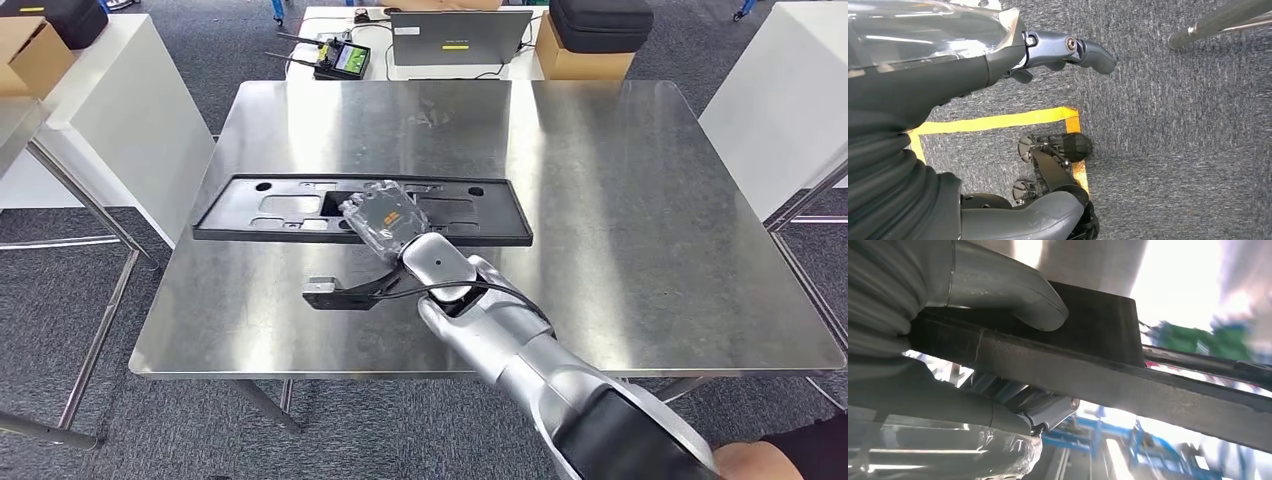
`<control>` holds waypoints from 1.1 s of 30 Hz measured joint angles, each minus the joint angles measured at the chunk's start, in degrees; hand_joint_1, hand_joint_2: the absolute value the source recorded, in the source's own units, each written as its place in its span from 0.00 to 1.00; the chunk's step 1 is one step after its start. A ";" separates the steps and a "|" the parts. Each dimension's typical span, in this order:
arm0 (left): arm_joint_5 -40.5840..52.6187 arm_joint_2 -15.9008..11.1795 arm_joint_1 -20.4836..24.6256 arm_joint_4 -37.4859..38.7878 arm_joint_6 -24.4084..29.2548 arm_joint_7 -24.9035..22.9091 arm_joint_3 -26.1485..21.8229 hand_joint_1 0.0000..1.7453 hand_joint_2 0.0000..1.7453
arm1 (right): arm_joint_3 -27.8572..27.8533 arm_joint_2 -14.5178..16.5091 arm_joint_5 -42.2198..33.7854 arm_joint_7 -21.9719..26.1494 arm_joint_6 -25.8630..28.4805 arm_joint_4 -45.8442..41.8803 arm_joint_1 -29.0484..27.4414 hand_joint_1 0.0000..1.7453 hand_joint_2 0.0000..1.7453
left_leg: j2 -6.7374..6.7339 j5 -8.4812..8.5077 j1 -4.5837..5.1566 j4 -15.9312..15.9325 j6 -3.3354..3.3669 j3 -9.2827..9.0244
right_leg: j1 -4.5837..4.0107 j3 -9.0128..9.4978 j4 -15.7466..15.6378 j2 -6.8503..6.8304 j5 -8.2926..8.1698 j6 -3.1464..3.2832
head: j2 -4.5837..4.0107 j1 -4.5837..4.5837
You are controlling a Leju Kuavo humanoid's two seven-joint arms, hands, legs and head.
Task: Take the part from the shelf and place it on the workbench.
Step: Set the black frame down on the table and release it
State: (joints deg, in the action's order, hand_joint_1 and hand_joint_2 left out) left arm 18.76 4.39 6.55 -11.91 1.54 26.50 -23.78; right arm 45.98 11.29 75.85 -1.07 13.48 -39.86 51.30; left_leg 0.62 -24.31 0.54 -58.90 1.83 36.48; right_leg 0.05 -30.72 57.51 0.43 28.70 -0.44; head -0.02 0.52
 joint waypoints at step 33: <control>-2.53 0.21 -0.70 0.11 3.47 -2.39 -6.30 0.00 0.00 | 2.04 0.75 7.32 -10.84 -11.05 24.02 8.50 0.00 0.00 | -0.07 0.03 -0.34 -0.01 0.02 0.02 | 0.13 -0.04 0.01 -0.06 -0.03 -0.01 | 0.00 -0.01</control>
State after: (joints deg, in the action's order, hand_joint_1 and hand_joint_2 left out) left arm 16.23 4.61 5.85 -11.80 5.01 24.11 -30.08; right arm 48.02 12.04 83.17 -11.91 2.43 -15.85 59.80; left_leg 0.56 -24.28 0.21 -58.91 1.85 36.50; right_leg 0.17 -30.76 57.53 0.37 28.67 -0.45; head -0.02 0.52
